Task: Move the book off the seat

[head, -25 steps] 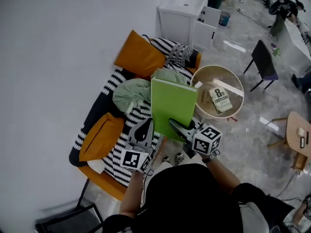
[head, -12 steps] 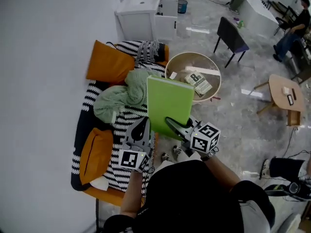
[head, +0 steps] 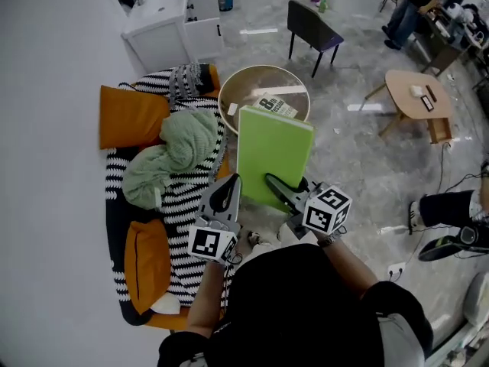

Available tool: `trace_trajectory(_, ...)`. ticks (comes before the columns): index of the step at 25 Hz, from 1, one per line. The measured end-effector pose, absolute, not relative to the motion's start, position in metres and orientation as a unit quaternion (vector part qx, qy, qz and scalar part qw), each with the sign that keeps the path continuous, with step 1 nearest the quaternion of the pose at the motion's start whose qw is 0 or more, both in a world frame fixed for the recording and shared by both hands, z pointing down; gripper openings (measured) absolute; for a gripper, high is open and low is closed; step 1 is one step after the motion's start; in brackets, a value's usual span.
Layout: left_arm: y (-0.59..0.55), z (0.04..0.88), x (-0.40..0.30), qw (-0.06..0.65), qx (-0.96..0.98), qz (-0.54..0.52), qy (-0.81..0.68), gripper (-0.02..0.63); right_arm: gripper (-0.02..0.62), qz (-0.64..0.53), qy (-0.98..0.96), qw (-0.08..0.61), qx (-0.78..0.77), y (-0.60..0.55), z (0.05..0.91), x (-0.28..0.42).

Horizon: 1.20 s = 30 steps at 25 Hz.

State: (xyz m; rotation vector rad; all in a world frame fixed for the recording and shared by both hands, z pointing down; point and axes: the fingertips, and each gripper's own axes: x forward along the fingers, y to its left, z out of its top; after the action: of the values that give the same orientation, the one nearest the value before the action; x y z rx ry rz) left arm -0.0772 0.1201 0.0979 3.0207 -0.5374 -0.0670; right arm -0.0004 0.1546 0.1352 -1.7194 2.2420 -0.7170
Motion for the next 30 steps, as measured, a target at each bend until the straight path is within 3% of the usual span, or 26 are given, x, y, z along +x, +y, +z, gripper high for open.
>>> trace_trajectory(15, 0.168, 0.103, 0.044, 0.040, 0.996, -0.002, -0.075, 0.008, 0.129, -0.245, 0.699, 0.146, -0.656, 0.217, 0.143, 0.108)
trace_trajectory(30, 0.228, 0.107, 0.193, 0.035, 0.997, 0.004, -0.068, 0.008, 0.130, -0.243, 0.687, 0.153, -0.667, 0.274, 0.152, 0.263)
